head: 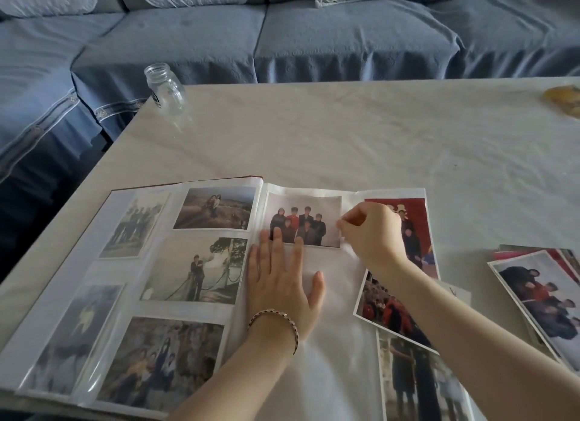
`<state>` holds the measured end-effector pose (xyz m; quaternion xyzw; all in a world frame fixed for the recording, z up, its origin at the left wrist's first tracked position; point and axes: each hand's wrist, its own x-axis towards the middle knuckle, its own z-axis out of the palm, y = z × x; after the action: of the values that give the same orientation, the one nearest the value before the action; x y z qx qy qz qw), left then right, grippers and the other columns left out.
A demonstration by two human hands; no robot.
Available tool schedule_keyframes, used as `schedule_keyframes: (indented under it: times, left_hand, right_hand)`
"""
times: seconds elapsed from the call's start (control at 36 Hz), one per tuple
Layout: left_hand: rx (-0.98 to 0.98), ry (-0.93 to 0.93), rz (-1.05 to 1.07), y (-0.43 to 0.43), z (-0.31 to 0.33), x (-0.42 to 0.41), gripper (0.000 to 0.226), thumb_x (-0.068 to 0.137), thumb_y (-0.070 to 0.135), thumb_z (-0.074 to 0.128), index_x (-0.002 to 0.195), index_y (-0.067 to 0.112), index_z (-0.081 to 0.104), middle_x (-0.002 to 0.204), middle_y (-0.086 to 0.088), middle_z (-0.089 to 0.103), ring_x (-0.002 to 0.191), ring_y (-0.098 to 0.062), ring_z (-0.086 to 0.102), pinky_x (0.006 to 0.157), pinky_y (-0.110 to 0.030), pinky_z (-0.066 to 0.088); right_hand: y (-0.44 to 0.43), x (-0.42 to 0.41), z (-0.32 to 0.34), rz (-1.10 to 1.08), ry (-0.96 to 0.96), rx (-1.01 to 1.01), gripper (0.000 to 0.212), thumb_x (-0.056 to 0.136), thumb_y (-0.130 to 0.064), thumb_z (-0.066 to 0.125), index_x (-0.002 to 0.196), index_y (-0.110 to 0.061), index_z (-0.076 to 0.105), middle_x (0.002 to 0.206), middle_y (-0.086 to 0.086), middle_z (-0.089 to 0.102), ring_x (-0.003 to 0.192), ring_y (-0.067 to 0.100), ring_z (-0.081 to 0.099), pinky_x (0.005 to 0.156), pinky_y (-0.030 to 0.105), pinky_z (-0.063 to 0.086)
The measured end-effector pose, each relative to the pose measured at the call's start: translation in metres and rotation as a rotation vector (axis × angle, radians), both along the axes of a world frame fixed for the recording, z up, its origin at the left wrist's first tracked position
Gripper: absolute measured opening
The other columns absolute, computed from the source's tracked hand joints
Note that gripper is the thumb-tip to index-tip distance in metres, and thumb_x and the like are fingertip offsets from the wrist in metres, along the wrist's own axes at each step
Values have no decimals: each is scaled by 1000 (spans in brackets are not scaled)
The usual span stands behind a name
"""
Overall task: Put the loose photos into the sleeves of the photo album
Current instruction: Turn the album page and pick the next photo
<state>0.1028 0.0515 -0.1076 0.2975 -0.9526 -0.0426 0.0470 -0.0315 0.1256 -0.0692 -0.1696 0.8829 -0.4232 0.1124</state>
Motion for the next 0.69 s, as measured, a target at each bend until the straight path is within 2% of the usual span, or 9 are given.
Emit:
schedule_keyframes:
  times: [0.08, 0.17, 0.28, 0.33, 0.39, 0.47, 0.56, 0.61, 0.69]
  left_hand:
    - [7, -2, -4, -1, 1, -1, 61, 81, 49, 34, 126, 15, 58, 135, -20, 49, 128, -37, 44, 106, -41, 14]
    - [18, -12, -16, -1, 3, 0, 61, 80, 49, 34, 126, 18, 59, 136, -19, 50, 128, -36, 44, 107, -40, 13]
    - [29, -39, -9, -1, 5, -1, 62, 82, 51, 27, 130, 25, 55, 142, -14, 43, 134, -34, 35, 110, -36, 0]
    - [-1, -67, -18, 0, 10, -1, 70, 80, 54, 13, 140, 30, 41, 151, -13, 28, 141, -33, 20, 110, -35, -10]
    - [-34, -70, -49, 0, 5, 0, 83, 71, 56, -11, 149, 35, 8, 158, -6, -5, 143, -27, -14, 103, -33, -28]
    - [-73, -68, -59, 0, 2, 1, 85, 66, 55, -20, 148, 35, -5, 156, -2, -16, 141, -24, -25, 99, -34, -33]
    - [-66, -69, -32, -2, 3, -1, 76, 78, 56, 0, 146, 32, 22, 156, -9, 11, 144, -31, 2, 107, -34, -21]
    - [5, -15, -54, -3, 2, -3, 62, 83, 49, 27, 130, 21, 55, 140, -18, 44, 133, -39, 36, 109, -35, -2]
    - [-1, -14, -89, -4, -4, -3, 57, 80, 45, 36, 120, 16, 64, 130, -20, 54, 124, -42, 47, 108, -36, 4]
  right_hand:
    - [3, -8, 1, -49, -154, -104, 12, 81, -4, 68, 73, -12, 65, 64, -1, 65, 55, 7, 64, 58, 17, 52]
    - [6, -12, 0, -91, -272, -158, 10, 81, -2, 67, 90, -7, 63, 69, 1, 64, 37, -5, 54, 39, 6, 38]
    - [26, -13, 8, -108, -204, -146, 11, 84, -5, 63, 94, -8, 65, 78, 1, 68, 53, 9, 63, 46, 19, 49]
    - [46, -12, 16, -43, -52, 1, 8, 84, -11, 64, 92, -13, 65, 80, -4, 66, 64, 11, 62, 53, 21, 51]
    - [70, -11, 24, 43, 60, 210, 16, 84, -27, 67, 96, -17, 65, 91, -1, 66, 76, 15, 60, 62, 23, 47]
    - [101, -7, 32, 120, 105, 522, 48, 80, -52, 63, 116, -20, 57, 109, 3, 59, 89, 18, 57, 68, 27, 45]
    - [126, -2, 31, 161, 65, 668, 75, 73, -64, 62, 133, -23, 43, 125, 5, 52, 106, 20, 55, 77, 29, 46]
    - [138, 2, 27, 204, -3, 686, 82, 69, -65, 64, 136, -24, 39, 125, 4, 53, 100, 18, 54, 75, 26, 46]
    - [148, 8, 16, 215, -133, 622, 77, 69, -52, 72, 134, -26, 40, 119, 3, 57, 86, 14, 54, 72, 24, 47]
